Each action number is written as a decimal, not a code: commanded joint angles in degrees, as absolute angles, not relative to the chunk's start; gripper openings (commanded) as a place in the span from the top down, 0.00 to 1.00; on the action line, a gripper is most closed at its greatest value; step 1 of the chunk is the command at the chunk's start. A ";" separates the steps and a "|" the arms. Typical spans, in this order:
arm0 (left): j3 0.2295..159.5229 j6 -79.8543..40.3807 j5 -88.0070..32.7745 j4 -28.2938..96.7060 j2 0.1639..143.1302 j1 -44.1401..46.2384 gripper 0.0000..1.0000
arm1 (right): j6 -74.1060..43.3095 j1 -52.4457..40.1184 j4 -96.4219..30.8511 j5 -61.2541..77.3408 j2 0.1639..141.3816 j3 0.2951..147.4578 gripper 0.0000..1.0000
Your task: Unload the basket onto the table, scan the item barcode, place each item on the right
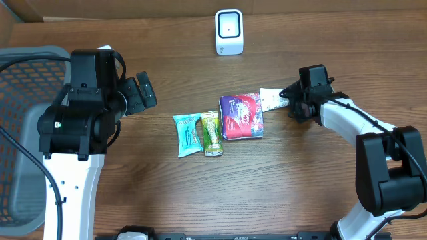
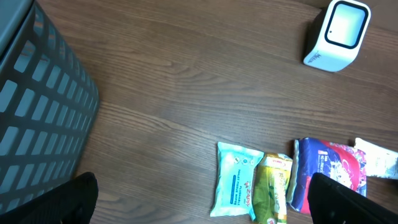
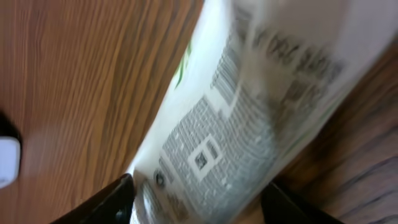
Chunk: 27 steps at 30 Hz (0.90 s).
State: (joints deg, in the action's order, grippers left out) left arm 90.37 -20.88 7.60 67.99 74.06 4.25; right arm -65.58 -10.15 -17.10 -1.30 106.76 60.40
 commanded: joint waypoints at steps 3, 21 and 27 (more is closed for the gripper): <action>90.80 -21.45 8.29 67.94 74.26 4.14 0.00 | -62.08 -10.37 -16.53 -5.50 107.53 60.71 0.72; 90.80 -21.43 8.29 67.96 74.26 4.14 0.00 | -16.01 2.76 -26.46 19.57 107.50 60.16 0.76; 90.80 -21.45 8.29 67.94 74.26 4.14 0.00 | -21.56 5.54 -21.93 34.70 107.53 60.16 0.41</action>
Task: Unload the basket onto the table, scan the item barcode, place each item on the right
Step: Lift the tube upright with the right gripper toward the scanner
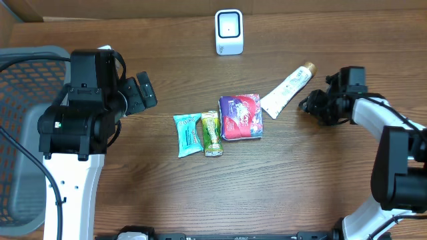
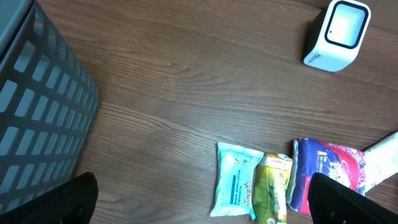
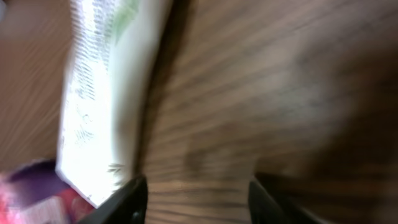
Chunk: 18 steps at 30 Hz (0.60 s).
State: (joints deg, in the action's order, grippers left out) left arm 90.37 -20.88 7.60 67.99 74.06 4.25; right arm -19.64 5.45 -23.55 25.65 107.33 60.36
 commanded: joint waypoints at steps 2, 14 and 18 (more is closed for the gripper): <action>90.80 -21.45 8.29 67.94 74.26 4.14 0.00 | -25.93 4.82 -19.99 34.35 107.53 60.16 0.36; 90.80 -21.43 8.29 67.96 74.26 4.14 0.00 | -39.77 0.32 -2.76 32.10 116.46 60.12 0.30; 90.80 -21.45 8.29 67.94 74.26 4.14 0.00 | -42.72 0.49 0.69 32.88 118.39 60.12 0.32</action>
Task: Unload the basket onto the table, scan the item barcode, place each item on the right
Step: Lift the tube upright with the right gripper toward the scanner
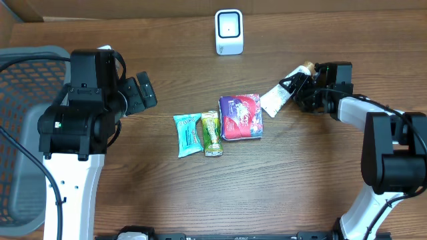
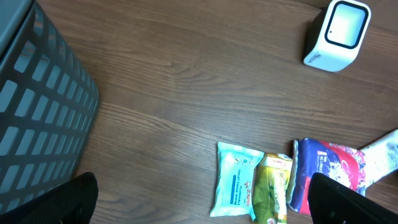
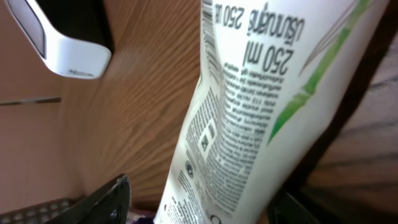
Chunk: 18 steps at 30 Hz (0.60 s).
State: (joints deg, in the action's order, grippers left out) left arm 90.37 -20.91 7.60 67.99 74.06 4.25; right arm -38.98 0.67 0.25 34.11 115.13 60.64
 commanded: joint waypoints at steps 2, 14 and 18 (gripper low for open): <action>90.80 -21.45 8.29 67.96 74.26 4.14 0.01 | -42.96 0.49 2.22 32.64 118.72 60.14 0.44; 90.80 -21.43 8.29 67.96 74.26 4.14 0.00 | -34.44 2.24 4.34 42.61 118.50 60.14 0.96; 90.80 -21.43 8.29 67.96 74.26 4.14 0.01 | -28.77 5.50 1.76 54.06 116.75 60.23 0.96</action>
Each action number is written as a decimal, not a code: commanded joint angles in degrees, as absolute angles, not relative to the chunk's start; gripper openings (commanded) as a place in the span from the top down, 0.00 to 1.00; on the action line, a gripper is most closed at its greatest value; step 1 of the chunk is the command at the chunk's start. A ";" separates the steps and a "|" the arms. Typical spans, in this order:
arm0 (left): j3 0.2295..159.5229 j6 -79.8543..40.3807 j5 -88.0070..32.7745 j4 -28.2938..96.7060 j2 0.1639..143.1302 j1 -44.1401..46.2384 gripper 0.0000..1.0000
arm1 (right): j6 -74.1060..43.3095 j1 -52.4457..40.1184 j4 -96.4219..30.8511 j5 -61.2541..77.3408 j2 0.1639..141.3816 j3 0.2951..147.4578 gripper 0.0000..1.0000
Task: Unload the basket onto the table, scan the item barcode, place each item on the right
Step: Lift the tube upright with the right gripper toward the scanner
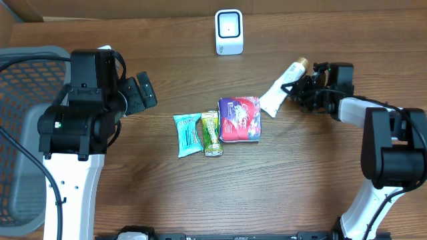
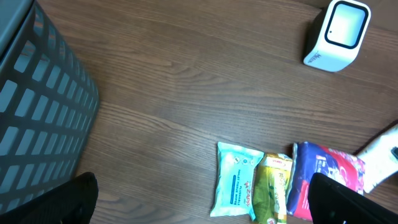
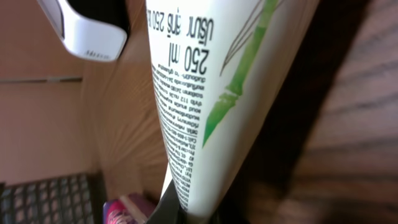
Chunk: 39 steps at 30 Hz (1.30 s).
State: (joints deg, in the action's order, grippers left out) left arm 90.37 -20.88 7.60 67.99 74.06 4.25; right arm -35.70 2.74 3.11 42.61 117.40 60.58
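Observation:
A white tube with green bamboo print lies slanted on the table, its cap toward the back right and its flat end beside a purple-pink pack. My right gripper sits at the tube's upper half. In the right wrist view the tube fills the frame and the jaws stand close against it at the bottom. The white scanner stands at the back centre, also seen in the left wrist view. My left gripper hangs open, high over the left of the table.
A teal wipes pack and a green snack pack lie side by side left of the purple-pink pack. A grey mesh basket fills the table's left side, under the left arm.
My right gripper's jaws, wide apart around the tube 0.6 s ago, now stand tight on it. The tube's cap end has shifted slightly toward the back. The left arm has not moved.
First my right gripper stood open over the tube's flat end beside the purple-pink pack. Then it was off to the right, the tube lying slanted and free. Then it was back, open around the tube near the cap, and now it grips the tube.

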 commanded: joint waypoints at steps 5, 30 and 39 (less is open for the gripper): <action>90.80 -21.45 8.29 67.96 74.26 4.14 0.00 | -16.19 7.79 -14.33 58.76 110.96 61.45 0.96; 90.80 -21.45 8.29 67.96 74.26 4.14 0.00 | 4.51 -9.96 -69.76 54.11 90.54 105.71 0.96; 90.80 -21.45 8.29 67.96 74.26 4.14 0.00 | 6.48 -11.53 -75.16 64.18 90.67 112.53 0.96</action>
State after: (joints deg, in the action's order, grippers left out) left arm 90.37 -20.88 7.60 67.96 74.06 4.25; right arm 4.25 -10.39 -73.97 57.17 91.53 111.46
